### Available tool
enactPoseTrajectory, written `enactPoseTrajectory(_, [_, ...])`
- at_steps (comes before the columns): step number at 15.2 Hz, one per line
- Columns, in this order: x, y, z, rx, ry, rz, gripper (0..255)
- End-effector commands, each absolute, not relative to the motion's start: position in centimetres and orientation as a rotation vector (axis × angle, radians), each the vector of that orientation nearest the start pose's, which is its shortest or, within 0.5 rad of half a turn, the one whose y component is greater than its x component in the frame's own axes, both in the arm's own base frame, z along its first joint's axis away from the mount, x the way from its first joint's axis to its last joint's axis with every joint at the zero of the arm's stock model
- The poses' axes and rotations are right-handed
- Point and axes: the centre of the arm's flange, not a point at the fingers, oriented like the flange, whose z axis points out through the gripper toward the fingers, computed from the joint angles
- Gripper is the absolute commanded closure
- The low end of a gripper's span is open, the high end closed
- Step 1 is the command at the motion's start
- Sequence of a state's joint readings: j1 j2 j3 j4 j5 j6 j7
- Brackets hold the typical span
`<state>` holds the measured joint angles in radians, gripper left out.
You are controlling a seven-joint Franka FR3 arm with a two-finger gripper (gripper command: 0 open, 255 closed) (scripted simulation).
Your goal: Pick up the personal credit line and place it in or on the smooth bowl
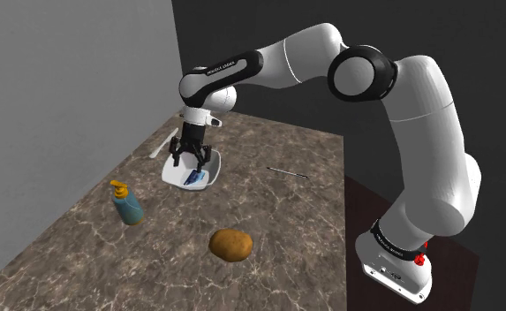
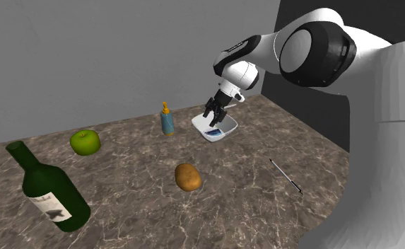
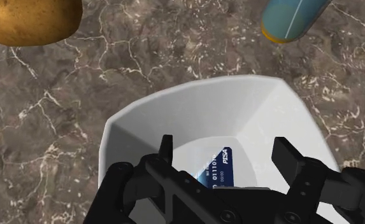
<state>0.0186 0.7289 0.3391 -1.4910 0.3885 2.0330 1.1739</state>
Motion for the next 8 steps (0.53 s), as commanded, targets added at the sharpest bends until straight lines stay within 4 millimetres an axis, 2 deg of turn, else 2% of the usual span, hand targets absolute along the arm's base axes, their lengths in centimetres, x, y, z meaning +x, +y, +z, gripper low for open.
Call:
enactPoseTrajectory(1, [66.2, 22.8, 25.6, -2.36, 1.426, 0.712, 0])
enactPoseTrajectory(3, [66.2, 22.8, 25.6, -2.36, 1.426, 0.712, 0])
enactPoseTrajectory(7, [67.5, 20.4, 29.8, -2.36, 1.426, 0.711, 0])
enactPoseTrajectory(8, [67.5, 20.4, 29.8, -2.36, 1.426, 0.711, 0])
